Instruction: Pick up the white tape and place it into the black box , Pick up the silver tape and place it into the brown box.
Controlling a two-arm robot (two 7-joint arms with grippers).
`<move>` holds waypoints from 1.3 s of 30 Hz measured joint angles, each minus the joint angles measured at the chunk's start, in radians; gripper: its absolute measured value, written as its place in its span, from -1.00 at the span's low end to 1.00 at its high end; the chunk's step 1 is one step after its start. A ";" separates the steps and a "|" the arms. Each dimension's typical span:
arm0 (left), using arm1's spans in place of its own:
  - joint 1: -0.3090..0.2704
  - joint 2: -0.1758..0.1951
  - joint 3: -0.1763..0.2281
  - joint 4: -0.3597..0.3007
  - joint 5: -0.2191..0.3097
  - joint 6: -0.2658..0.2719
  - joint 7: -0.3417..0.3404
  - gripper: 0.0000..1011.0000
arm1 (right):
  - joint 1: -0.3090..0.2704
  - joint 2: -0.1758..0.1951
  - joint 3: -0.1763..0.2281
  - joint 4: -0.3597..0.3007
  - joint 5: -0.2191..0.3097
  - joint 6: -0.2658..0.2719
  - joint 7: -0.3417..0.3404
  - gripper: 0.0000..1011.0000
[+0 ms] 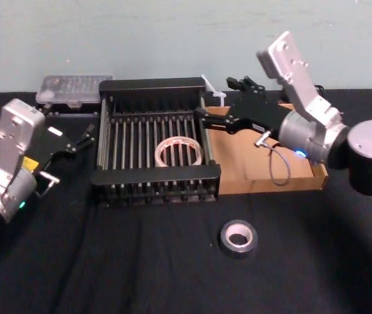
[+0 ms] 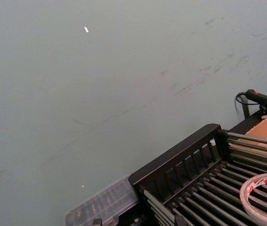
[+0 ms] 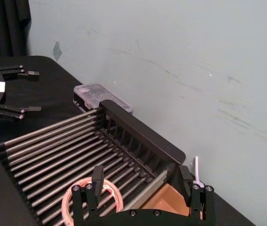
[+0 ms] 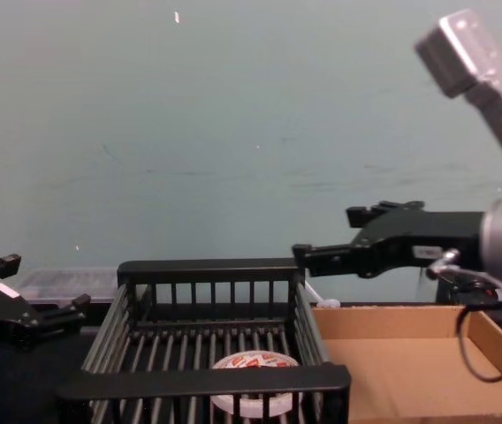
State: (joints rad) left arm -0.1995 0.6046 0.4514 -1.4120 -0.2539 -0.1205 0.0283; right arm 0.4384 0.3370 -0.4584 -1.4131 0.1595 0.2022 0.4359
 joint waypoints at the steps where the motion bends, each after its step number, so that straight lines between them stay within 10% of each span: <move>1: 0.000 0.000 0.000 0.000 0.000 0.000 0.000 0.98 | -0.006 0.007 0.004 -0.011 0.003 0.003 0.001 0.98; 22: 0.000 0.000 0.000 0.000 0.000 0.000 0.000 0.98 | -0.283 0.265 0.086 -0.310 0.107 0.035 0.070 0.98; 39: 0.000 0.000 0.000 0.000 0.000 0.000 0.000 0.98 | -0.372 0.360 0.066 -0.362 0.189 0.112 0.105 0.98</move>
State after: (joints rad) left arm -0.1995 0.6047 0.4514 -1.4120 -0.2539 -0.1205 0.0283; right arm 0.0663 0.6972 -0.3926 -1.7748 0.3483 0.3146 0.5411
